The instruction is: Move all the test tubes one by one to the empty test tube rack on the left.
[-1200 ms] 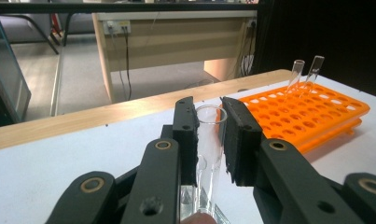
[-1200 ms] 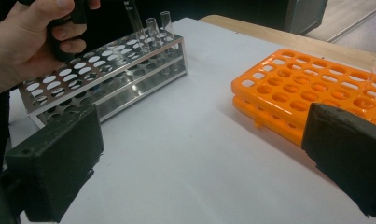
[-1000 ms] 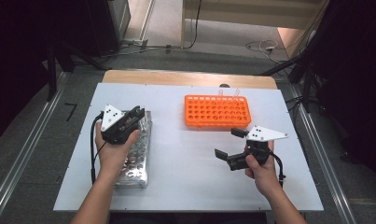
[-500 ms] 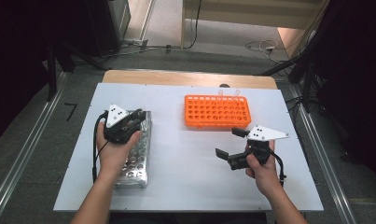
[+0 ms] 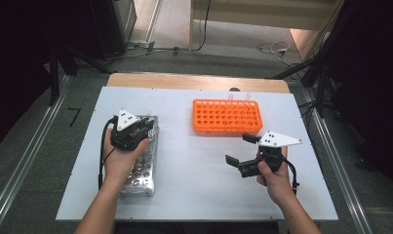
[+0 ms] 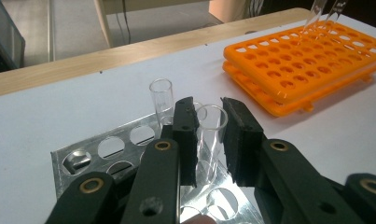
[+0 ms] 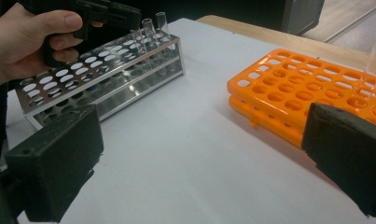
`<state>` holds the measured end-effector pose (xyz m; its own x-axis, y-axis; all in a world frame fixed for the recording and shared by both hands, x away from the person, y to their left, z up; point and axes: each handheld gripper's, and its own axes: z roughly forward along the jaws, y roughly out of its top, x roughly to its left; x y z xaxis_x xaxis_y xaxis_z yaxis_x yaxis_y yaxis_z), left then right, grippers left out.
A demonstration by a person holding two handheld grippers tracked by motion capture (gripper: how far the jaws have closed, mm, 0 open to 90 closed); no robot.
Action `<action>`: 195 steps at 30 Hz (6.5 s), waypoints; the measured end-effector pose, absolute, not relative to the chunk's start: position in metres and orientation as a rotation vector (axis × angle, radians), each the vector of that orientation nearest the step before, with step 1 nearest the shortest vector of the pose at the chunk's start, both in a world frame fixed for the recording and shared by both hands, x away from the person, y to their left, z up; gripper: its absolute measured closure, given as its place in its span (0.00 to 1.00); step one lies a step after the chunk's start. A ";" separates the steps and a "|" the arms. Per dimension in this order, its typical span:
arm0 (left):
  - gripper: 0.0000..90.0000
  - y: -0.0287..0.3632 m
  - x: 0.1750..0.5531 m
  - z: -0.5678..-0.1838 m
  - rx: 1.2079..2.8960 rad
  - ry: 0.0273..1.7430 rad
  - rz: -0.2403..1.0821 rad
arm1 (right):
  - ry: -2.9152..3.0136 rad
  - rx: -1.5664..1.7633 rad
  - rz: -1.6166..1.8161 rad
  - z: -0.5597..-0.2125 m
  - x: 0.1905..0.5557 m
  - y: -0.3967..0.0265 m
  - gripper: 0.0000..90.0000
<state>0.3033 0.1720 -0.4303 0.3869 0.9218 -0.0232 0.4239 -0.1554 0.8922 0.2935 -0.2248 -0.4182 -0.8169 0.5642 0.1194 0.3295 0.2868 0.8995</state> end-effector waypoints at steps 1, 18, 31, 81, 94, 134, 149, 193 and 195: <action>0.84 0.172 0.304 -0.431 1.755 1.186 0.690 | 2.333 0.827 1.546 -0.418 0.294 -0.225 0.00; 0.76 0.171 0.307 -0.432 1.801 1.210 0.628 | 2.334 0.830 1.545 -0.419 0.294 -0.225 0.00; 0.49 0.174 0.285 -0.413 1.668 1.056 0.533 | 2.317 0.840 1.538 -0.418 0.296 -0.229 0.00; 0.00 0.143 0.258 -0.406 1.647 0.854 0.372 | 2.110 1.292 1.258 -0.440 0.456 -0.250 0.37; 0.00 0.144 0.259 -0.407 1.647 0.859 0.364 | 2.093 1.376 1.164 -0.458 0.475 -0.235 0.64; 0.00 0.137 0.259 -0.410 1.656 0.857 0.369 | 1.973 1.266 1.250 -0.422 0.452 -0.248 0.83; 0.00 0.127 0.256 -0.408 1.677 0.832 0.375 | 2.049 1.129 1.331 -0.405 0.402 -0.244 0.83; 0.00 0.094 0.245 -0.407 1.729 0.738 0.340 | 2.324 0.816 1.473 -0.416 0.287 -0.196 0.83; 0.02 0.093 0.244 -0.406 1.735 0.731 0.336 | 2.337 0.804 1.478 -0.417 0.284 -0.191 0.83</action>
<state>0.2444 0.0927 -0.4063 0.7635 0.6288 -0.1473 0.2974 -0.1400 0.9444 0.2839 -0.1913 -0.4166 -0.8126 0.5785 0.0713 0.3124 0.3289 0.8912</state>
